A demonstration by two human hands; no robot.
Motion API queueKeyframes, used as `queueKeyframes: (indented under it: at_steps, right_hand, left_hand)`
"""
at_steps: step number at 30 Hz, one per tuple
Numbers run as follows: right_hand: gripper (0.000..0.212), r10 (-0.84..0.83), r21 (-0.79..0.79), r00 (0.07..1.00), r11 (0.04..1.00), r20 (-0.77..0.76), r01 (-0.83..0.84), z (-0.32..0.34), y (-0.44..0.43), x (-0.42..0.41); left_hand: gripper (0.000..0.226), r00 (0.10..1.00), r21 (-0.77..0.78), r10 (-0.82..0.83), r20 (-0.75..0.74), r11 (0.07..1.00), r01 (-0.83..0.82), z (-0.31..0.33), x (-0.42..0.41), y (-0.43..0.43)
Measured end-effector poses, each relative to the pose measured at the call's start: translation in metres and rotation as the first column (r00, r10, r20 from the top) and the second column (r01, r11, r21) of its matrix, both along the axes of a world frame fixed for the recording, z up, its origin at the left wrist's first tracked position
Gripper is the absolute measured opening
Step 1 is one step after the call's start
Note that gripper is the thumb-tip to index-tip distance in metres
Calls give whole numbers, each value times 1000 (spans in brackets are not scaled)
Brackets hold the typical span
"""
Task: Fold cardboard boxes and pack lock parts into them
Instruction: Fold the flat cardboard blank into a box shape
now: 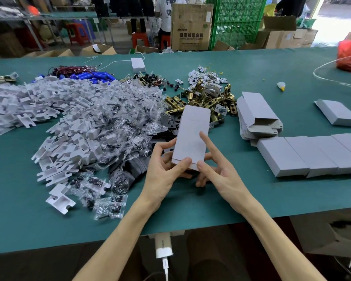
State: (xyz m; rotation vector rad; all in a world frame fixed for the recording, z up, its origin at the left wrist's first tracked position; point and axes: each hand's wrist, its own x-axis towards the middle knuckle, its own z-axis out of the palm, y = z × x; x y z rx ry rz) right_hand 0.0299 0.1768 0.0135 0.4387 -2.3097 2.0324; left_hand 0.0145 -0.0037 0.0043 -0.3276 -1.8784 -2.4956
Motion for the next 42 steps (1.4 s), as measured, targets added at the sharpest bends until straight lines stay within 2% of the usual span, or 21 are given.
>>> queueKeyframes:
  at_steps: [6, 10, 13, 21, 27, 34, 39, 42]
  right_hand:
    - [43, 1, -66, 999, 998, 38, 1, 0, 1, 1]
    - [39, -1, -100, 999, 995, 46, 6, 0, 1, 1]
    - [37, 0, -92, 999, 996, 50, 5, 0, -1, 1]
    - [48, 100, -170, 990, 982, 100, -82, 2, 3, 0]
    - [44, 108, -166, 990, 982, 96, -91, 3, 2, 2]
    - [38, 82, -103, 996, 992, 27, -78, 3, 1, 3]
    - [38, 22, -152, 1000, 988, 7, -21, 0, 2, 3]
    - [34, 21, -143, 1000, 990, 5, -20, -1, 3, 2]
  left_hand:
    - [75, 998, -34, -16, -62, 999, 14, 2, 0, -3]
    - [52, 995, -171, -48, -92, 985, 32, 1, 1, 0]
    - [47, 996, -223, -17, -90, 975, -4, 2, 3, -1]
    - [43, 996, -201, 17, -91, 979, -35, 5, 5, -1]
    - [39, 996, -168, 34, -80, 985, -47, 7, 5, -1]
    - [39, 996, -114, 37, -84, 992, -47, 6, 4, -1]
    - [41, 995, -89, -61, -77, 995, 54, 6, 4, -1]
    - [37, 996, -80, -48, -73, 996, 42, 6, 4, -1]
